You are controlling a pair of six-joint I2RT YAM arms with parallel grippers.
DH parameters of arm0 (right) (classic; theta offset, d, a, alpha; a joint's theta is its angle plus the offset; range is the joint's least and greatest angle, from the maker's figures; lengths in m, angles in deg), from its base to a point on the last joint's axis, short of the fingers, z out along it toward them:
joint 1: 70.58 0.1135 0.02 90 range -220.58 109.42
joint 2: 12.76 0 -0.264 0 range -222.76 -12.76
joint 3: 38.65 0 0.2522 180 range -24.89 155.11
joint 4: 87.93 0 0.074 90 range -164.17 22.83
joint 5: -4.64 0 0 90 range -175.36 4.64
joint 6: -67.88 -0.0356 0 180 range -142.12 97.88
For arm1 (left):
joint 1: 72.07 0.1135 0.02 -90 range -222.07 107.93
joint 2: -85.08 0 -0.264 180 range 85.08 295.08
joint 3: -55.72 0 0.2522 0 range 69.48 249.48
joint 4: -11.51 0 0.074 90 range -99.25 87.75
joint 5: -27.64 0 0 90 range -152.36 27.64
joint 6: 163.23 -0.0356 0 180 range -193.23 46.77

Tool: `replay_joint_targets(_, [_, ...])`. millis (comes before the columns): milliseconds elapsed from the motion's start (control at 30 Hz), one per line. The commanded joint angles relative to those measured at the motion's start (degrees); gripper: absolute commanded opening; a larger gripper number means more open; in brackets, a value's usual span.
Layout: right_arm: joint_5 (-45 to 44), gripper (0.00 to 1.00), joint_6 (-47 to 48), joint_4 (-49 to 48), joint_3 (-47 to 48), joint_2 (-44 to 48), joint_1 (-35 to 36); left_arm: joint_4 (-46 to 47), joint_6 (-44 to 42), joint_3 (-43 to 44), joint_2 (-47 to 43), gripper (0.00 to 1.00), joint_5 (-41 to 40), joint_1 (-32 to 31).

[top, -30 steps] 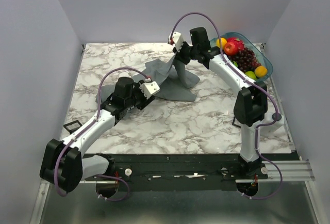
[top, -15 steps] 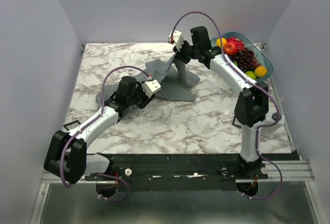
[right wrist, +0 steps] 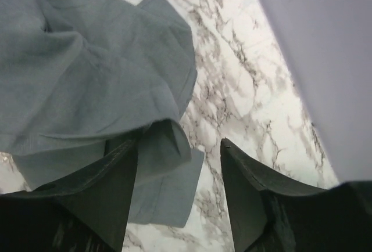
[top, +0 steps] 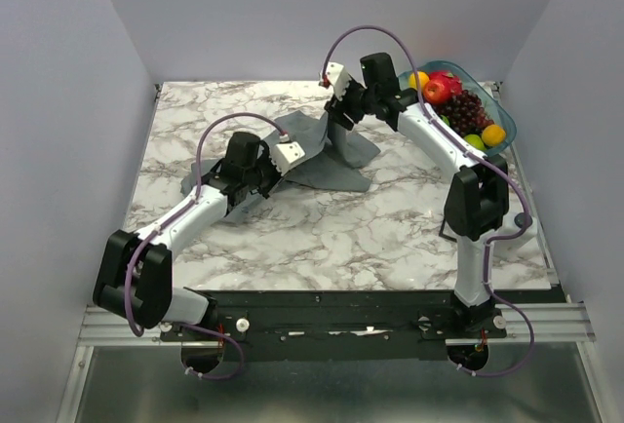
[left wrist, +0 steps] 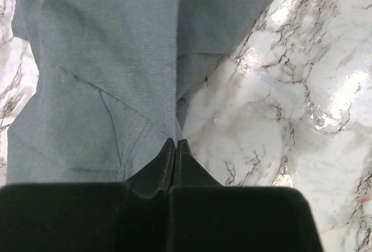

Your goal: Remove the brooch from the garment

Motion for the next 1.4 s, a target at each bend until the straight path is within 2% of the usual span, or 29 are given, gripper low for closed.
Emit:
replay_joint_targets(0, [-0.2,0.74,1.8,10.0,-4.6,3.5,-4.7,-4.1,2.9,4.0,1.0,0.0,5.8,3.2])
replay_joint_targets(67, [1.6,0.74,3.0,13.7,-5.5,4.1,-7.3,-5.7,5.4,6.0,2.4,0.0,8.2,4.6])
replay_joint_targets(100, [4.1,0.72,4.7,19.9,-5.6,3.9,-7.6,-6.0,6.5,6.8,3.1,0.0,8.7,6.0])
replay_joint_targets(167, [5.5,0.66,10.7,26.2,-6.2,3.0,-7.9,-5.8,8.2,8.1,4.0,0.0,9.3,6.9])
replay_joint_targets(233, [7.7,0.63,12.2,30.8,-8.7,2.5,-7.9,-4.8,10.3,8.6,4.4,0.0,9.8,8.2])
replay_joint_targets(333, [8.9,0.62,11.9,30.9,-10.6,1.1,-7.9,-5.2,10.8,9.9,5.2,0.0,10.3,9.0])
replay_joint_targets(633, [13.7,0.64,7.9,34.2,-2.6,-8.1,-7.8,-7.5,12.1,13.4,7.6,0.0,12.3,12.1])
replay_joint_targets(867, [11.9,0.64,7.2,33.3,-2.5,-10.8,-7.8,-7.5,12.4,13.9,8.1,0.0,12.4,12.3])
replay_joint_targets(1367, [14.7,0.5,6.0,37.8,0.4,-14.9,-7.8,-8.4,10.7,14.2,8.4,0.0,10.5,12.6])
